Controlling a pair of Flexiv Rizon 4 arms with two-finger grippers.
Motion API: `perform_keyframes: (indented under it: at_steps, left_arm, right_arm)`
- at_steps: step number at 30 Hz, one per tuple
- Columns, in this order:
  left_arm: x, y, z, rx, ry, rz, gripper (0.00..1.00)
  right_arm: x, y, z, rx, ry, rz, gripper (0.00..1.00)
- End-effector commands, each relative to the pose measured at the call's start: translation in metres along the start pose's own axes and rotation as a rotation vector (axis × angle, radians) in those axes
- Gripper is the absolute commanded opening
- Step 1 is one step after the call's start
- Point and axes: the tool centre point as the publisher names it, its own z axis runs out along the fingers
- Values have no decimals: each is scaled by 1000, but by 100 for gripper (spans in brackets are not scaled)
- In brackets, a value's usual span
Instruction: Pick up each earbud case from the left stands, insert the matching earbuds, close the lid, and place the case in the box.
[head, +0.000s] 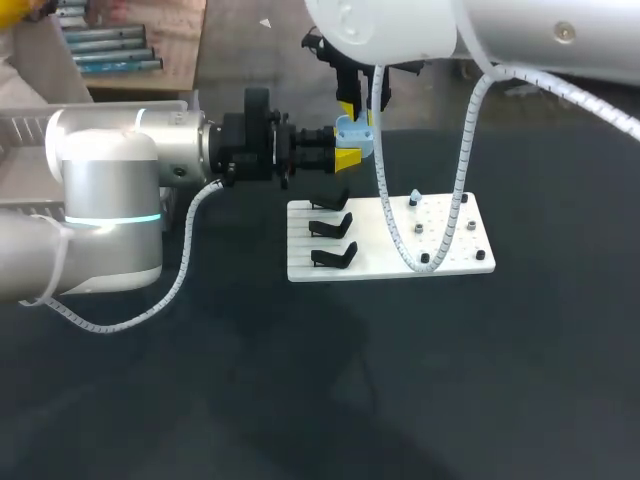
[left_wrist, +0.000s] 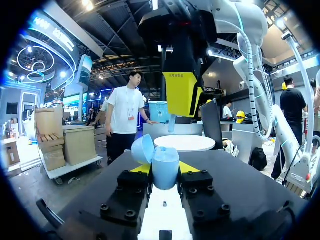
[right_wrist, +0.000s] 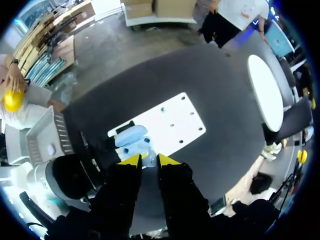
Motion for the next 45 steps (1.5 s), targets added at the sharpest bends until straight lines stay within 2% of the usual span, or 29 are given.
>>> perform_keyframes:
  at_steps: [1,45]
  left_arm:
    - [0,0,0,-1,-2,1,0]
    - [0,0,0,-1,-2,1,0]
  right_arm:
    - [3,0,4,-5,-5,-1,0]
    - [-3,6,15,0,-7,3,0]
